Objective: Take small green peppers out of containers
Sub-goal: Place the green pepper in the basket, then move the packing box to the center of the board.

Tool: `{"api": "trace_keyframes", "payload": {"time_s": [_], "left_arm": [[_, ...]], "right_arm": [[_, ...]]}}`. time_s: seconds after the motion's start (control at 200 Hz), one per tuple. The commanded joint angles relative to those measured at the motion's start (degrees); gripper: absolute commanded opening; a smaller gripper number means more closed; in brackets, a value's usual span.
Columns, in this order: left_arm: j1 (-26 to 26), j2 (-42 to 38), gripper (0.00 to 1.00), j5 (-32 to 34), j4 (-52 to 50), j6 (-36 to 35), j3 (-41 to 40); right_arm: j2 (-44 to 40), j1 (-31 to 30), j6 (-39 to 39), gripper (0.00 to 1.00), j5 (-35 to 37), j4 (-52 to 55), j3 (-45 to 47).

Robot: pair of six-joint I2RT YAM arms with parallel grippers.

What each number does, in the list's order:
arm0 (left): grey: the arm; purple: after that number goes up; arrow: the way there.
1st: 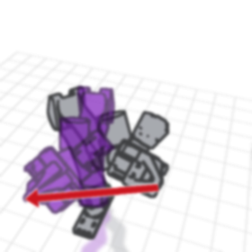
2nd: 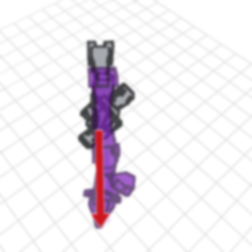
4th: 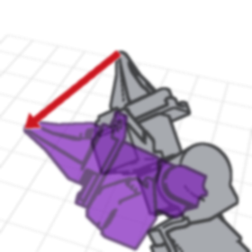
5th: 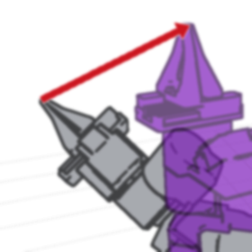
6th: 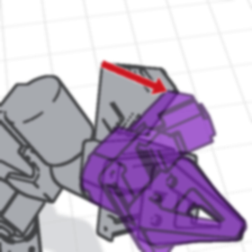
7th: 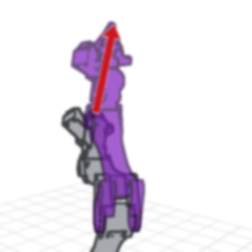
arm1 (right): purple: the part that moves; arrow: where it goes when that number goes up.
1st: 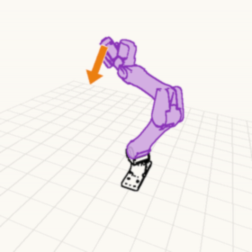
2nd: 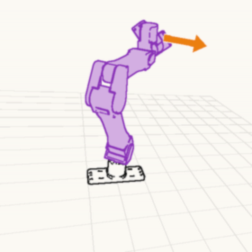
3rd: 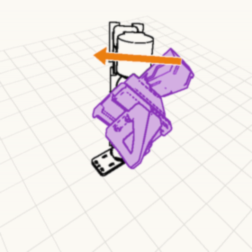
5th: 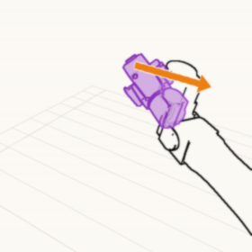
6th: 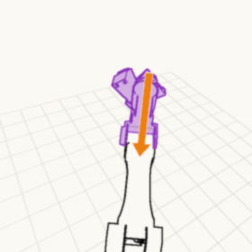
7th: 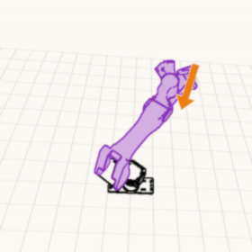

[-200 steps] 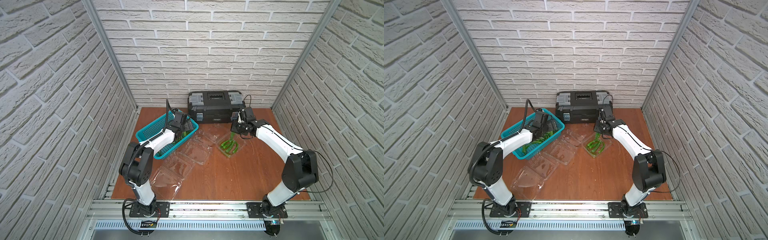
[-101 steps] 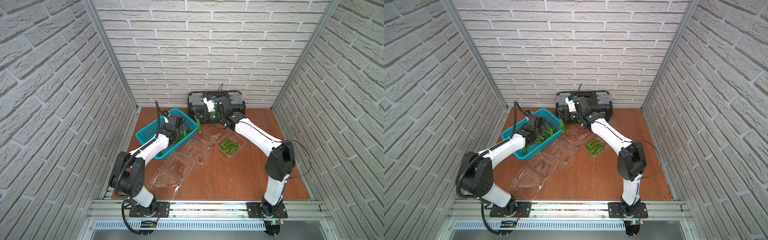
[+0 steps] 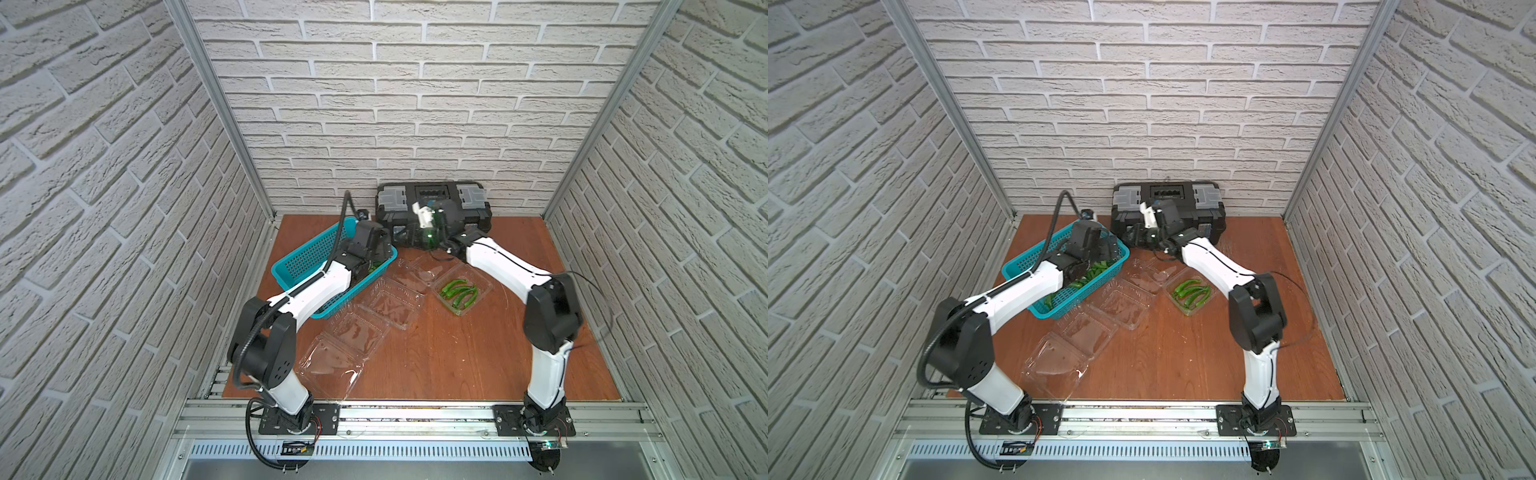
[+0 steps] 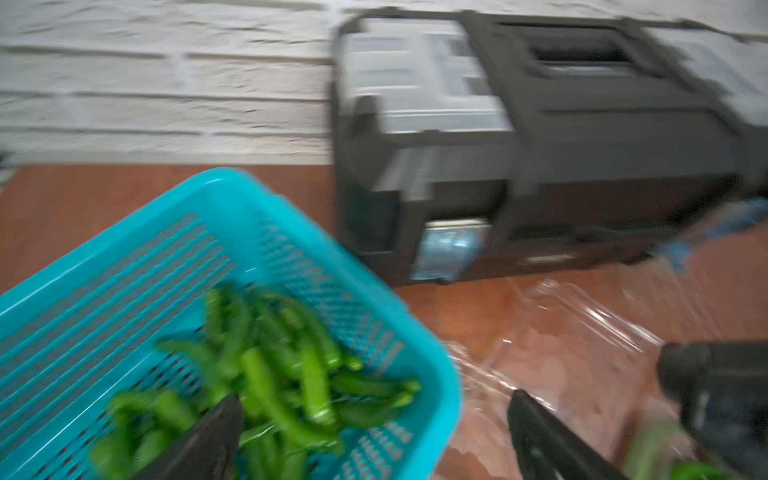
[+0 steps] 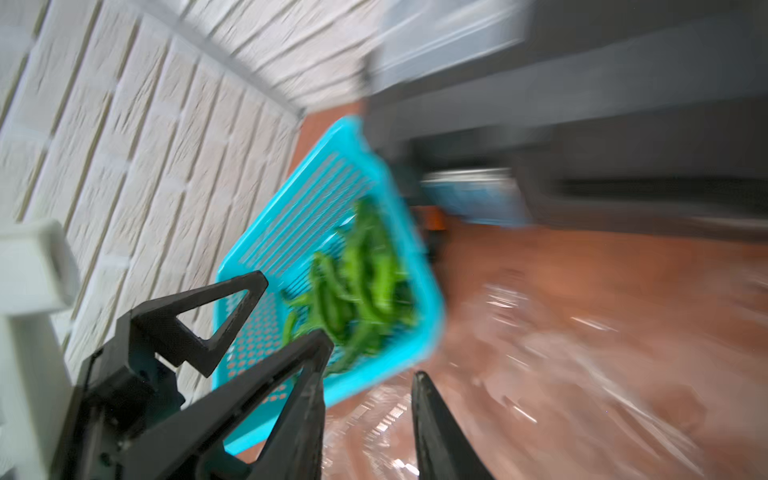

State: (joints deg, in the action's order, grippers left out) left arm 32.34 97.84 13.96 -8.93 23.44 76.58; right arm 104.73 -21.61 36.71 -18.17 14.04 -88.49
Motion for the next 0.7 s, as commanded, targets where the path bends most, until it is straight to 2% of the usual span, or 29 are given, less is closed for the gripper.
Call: {"api": "trace_keyframes", "payload": {"time_s": [0.0, 0.075, 0.125, 0.325, 0.695], "left_arm": [[4.2, 7.0, 0.98, -18.5, -4.9, -13.0, 9.1], [6.9, 12.9, 0.98, -24.1, -11.0, -16.7, 16.1], [8.1, 16.4, 0.98, -27.2, -14.8, -18.5, 20.1], [12.6, 25.1, 0.98, -30.3, -23.5, -23.8, 29.3], [15.1, 28.8, 0.95, -29.4, -24.1, -25.0, 30.9]], "right_arm": [[-10.3, 6.5, 0.9, 0.36, 15.7, 5.5, 9.2], [-14.5, 10.0, -0.2, 0.37, 24.7, 11.9, 14.4], [-16.1, 12.5, -1.7, 0.37, 26.4, 14.0, 17.4], [-15.6, 19.4, -6.2, 0.34, 19.5, 16.9, 23.1], [-13.5, 19.3, -8.8, 0.29, 12.0, 17.5, 29.1]]}}
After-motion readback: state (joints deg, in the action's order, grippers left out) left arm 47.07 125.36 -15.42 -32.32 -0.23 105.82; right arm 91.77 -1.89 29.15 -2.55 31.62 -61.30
